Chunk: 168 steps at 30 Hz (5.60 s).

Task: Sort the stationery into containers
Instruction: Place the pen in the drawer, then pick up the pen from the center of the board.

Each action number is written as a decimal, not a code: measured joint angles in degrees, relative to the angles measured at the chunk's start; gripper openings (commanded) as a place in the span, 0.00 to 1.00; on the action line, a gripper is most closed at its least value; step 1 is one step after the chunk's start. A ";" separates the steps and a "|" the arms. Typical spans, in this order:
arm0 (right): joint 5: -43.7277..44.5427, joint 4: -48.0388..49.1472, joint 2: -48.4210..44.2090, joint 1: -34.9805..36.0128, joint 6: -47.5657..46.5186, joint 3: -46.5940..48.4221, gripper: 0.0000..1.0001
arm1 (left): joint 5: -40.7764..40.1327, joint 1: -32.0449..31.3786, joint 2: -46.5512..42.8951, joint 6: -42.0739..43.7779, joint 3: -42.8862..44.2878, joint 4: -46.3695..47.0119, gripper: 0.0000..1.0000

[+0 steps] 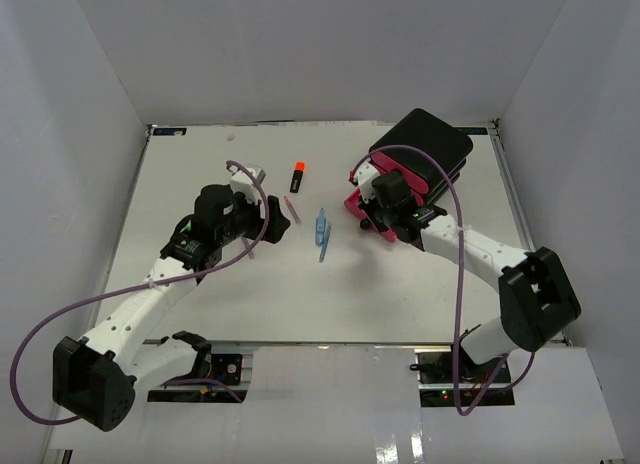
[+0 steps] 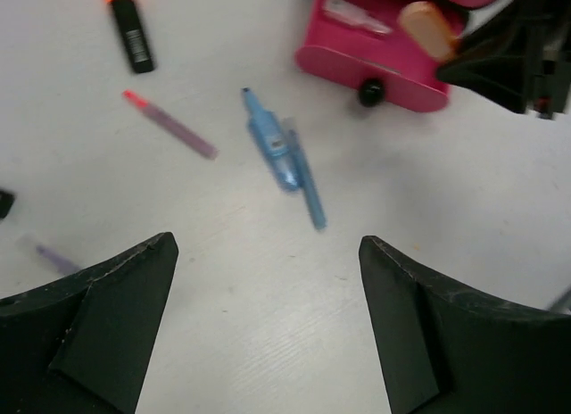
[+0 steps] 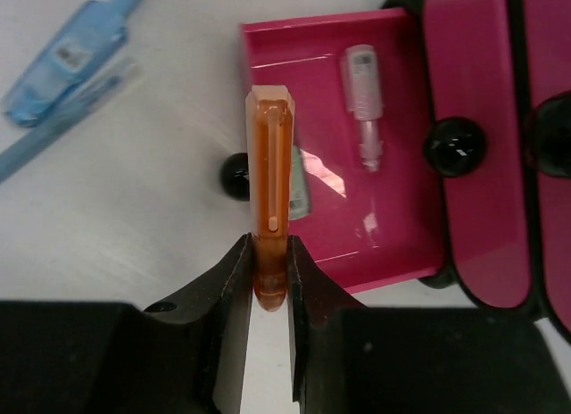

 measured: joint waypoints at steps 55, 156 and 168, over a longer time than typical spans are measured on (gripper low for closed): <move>-5.35 8.07 -41.07 -4.96 22.12 -27.58 0.91 | -18.75 8.31 14.78 -26.23 -2.05 -8.68 0.98; -16.52 9.53 -35.67 -4.96 26.21 -26.23 0.97 | -26.95 -18.21 28.06 -12.13 14.75 -4.26 0.35; -24.15 12.70 -27.10 -4.96 32.57 -18.75 1.00 | -16.17 -18.21 15.58 4.28 14.75 -4.13 0.36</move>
